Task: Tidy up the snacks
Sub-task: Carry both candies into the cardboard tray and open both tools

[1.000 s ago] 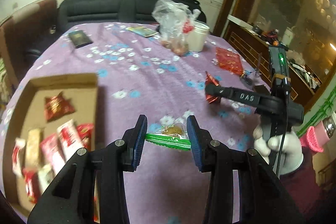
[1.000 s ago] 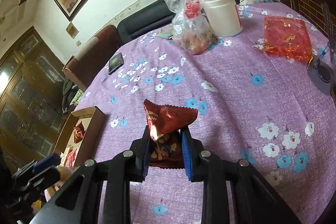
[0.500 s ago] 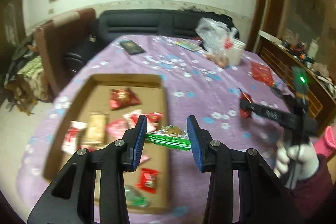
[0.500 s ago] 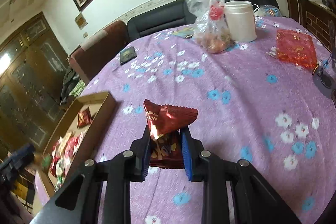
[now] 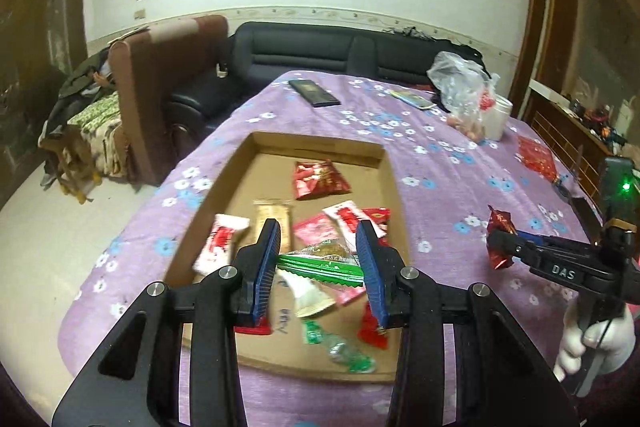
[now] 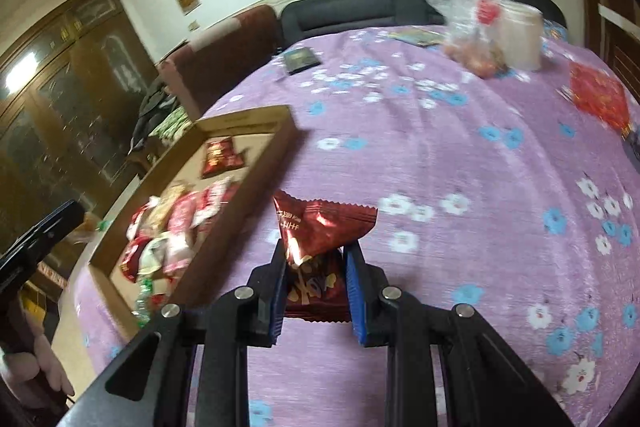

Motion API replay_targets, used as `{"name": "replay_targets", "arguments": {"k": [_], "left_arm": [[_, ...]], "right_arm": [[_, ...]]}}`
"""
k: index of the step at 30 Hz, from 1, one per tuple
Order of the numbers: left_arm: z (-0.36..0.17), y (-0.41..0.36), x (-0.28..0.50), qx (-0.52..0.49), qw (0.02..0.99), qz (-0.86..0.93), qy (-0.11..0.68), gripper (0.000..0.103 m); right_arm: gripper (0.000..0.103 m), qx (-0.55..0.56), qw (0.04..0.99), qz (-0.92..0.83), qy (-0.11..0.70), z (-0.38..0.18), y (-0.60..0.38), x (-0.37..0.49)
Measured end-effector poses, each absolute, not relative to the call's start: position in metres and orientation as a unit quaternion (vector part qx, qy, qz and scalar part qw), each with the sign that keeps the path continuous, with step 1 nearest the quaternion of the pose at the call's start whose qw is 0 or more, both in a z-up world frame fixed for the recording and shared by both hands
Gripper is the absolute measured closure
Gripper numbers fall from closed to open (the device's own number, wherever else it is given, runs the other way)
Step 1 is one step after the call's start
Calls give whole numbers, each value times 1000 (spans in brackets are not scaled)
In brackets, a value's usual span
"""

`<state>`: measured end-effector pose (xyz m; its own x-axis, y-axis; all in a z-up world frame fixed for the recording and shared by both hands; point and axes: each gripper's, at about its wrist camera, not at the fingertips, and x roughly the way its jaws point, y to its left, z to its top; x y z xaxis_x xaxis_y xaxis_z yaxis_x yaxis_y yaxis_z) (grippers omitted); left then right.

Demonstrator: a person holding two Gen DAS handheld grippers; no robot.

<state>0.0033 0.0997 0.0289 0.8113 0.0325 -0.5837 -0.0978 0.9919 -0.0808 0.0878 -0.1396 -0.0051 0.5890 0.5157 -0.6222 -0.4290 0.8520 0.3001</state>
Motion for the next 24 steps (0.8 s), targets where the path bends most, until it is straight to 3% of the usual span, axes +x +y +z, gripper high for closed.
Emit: {"name": "replay_targets", "arguments": {"k": [15, 24], "left_arm": [[10, 144, 21, -71, 943, 67, 318, 64], [-7, 168, 39, -108, 935, 67, 332, 61]], "right_arm": [[74, 6, 872, 320, 369, 24, -51, 88], [74, -16, 852, 331, 405, 11, 18, 130]]}}
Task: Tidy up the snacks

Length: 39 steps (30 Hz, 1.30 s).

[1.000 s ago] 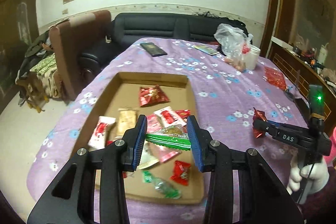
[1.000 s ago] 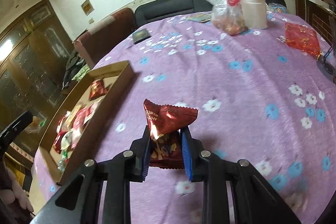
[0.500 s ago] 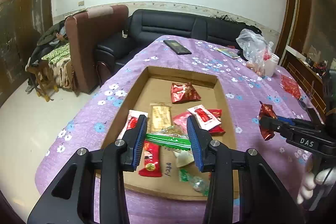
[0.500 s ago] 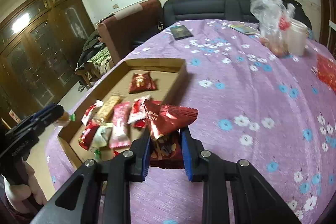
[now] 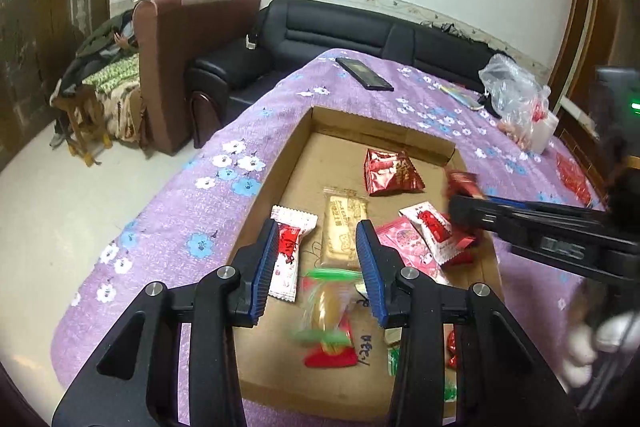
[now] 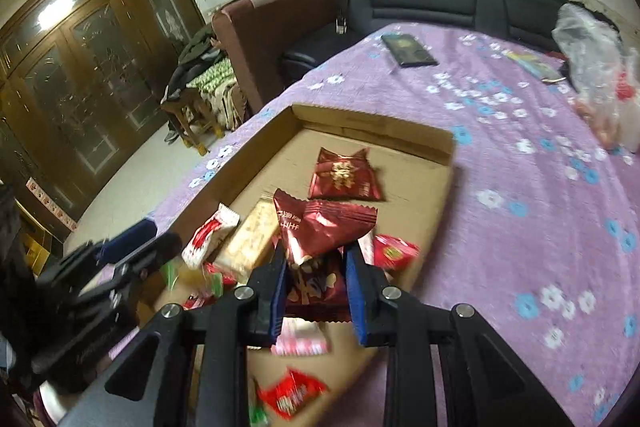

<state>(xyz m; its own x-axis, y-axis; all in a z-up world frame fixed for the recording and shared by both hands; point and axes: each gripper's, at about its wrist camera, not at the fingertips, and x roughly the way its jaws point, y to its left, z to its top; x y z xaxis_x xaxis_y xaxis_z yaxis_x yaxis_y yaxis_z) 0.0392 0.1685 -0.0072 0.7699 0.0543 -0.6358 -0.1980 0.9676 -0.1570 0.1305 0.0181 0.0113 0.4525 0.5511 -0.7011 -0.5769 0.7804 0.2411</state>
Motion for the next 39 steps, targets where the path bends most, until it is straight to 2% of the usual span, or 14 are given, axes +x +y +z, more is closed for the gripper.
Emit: {"name": "replay_targets", "arguments": {"k": [1, 6, 8, 9, 10, 15, 20, 23, 24, 25, 31, 37, 38, 39], "left_arm": [[-7, 170, 38, -112, 935, 66, 329, 57], [0, 171, 33, -117, 941, 59, 311, 57], [2, 168, 32, -113, 944, 60, 306, 52], [3, 167, 31, -112, 944, 60, 305, 45], [4, 165, 31, -112, 944, 59, 304, 42], [10, 156, 25, -104, 948, 59, 296, 42], [17, 143, 16, -97, 950, 59, 289, 42], [21, 132, 8, -87, 953, 68, 281, 39], [23, 128, 6, -84, 954, 74, 278, 33], [24, 124, 4, -82, 956, 76, 273, 32], [32, 87, -8, -63, 963, 83, 250, 32], [33, 51, -36, -27, 969, 136, 206, 31], [33, 48, -38, -22, 970, 138, 201, 28], [32, 45, -39, -16, 970, 135, 203, 19]], "right_arm": [[74, -19, 851, 331, 408, 9, 25, 136], [73, -33, 848, 336, 409, 3, 51, 152], [73, -24, 850, 337, 405, 1, 55, 156], [72, -17, 852, 335, 403, 0, 56, 159], [67, -12, 852, 336, 403, 0, 56, 161], [47, 8, 864, 329, 380, 11, 36, 153], [44, 19, 875, 315, 367, 20, -2, 134], [36, 16, 884, 294, 362, 17, -33, 121], [36, 17, 887, 285, 364, 13, -47, 117], [36, 19, 887, 279, 367, 10, -57, 114], [36, 39, 889, 244, 386, -12, -112, 95], [36, 20, 899, 251, 359, -7, -114, 60], [36, 11, 901, 256, 351, -4, -109, 54], [35, 1, 901, 261, 346, -2, -102, 49]]}}
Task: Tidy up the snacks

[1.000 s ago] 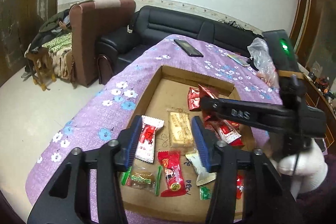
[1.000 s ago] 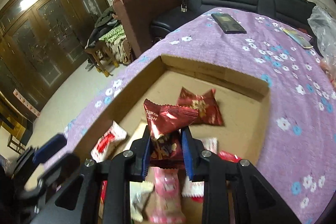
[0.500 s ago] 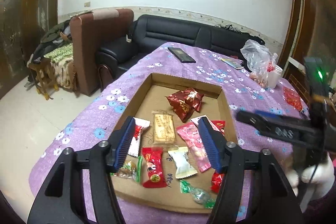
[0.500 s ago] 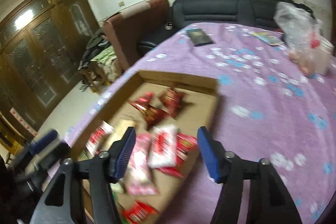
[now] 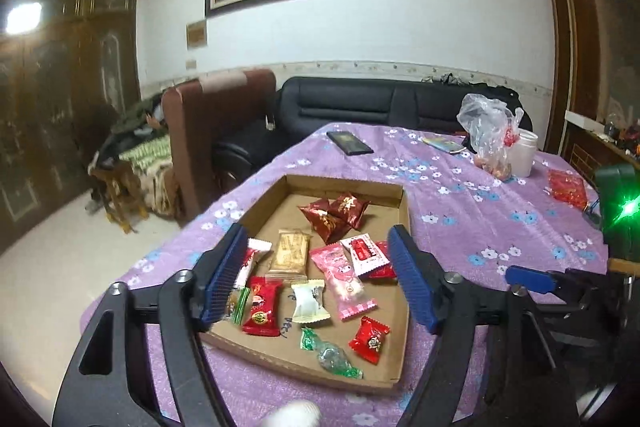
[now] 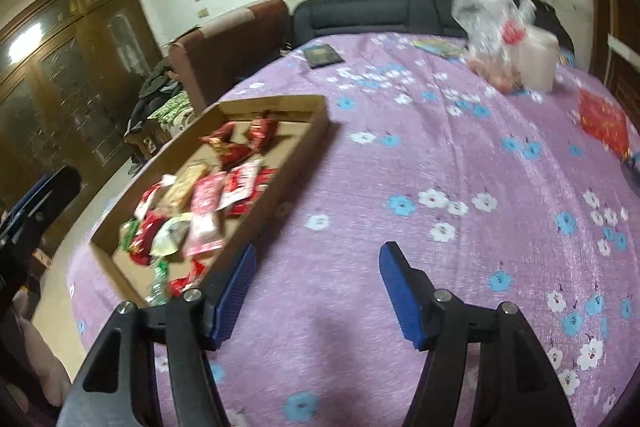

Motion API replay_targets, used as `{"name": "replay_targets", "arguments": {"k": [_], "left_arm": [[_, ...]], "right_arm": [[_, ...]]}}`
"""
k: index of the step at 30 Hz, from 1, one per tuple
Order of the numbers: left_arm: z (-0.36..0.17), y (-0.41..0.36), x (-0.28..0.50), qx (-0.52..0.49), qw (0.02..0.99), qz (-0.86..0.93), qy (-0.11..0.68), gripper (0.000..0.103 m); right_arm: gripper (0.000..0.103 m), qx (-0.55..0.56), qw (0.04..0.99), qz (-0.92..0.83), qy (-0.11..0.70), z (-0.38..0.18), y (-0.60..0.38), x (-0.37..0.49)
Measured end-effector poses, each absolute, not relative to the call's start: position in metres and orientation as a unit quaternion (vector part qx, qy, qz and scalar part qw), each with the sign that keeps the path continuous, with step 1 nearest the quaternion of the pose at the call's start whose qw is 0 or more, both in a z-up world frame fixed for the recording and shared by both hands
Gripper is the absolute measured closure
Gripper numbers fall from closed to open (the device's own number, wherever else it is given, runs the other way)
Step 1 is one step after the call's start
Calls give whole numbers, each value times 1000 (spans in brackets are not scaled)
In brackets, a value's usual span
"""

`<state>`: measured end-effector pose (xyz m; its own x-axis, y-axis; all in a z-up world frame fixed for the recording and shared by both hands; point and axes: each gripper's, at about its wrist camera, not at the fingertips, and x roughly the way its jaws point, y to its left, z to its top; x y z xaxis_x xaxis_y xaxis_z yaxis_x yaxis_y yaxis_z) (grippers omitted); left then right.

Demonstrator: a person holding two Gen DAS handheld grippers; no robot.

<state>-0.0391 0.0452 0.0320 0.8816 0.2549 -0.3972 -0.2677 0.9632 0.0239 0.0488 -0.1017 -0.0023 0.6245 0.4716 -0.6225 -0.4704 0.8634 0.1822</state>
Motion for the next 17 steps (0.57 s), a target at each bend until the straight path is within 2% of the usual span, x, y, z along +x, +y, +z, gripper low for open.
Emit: {"name": "replay_targets", "arguments": {"k": [11, 17], "left_arm": [[27, 55, -43, -58, 960, 117, 248, 18], [21, 44, -42, -44, 956, 116, 267, 18]], "right_arm": [[33, -44, 891, 304, 333, -5, -56, 15], [33, -58, 895, 297, 329, -3, -55, 9]]}}
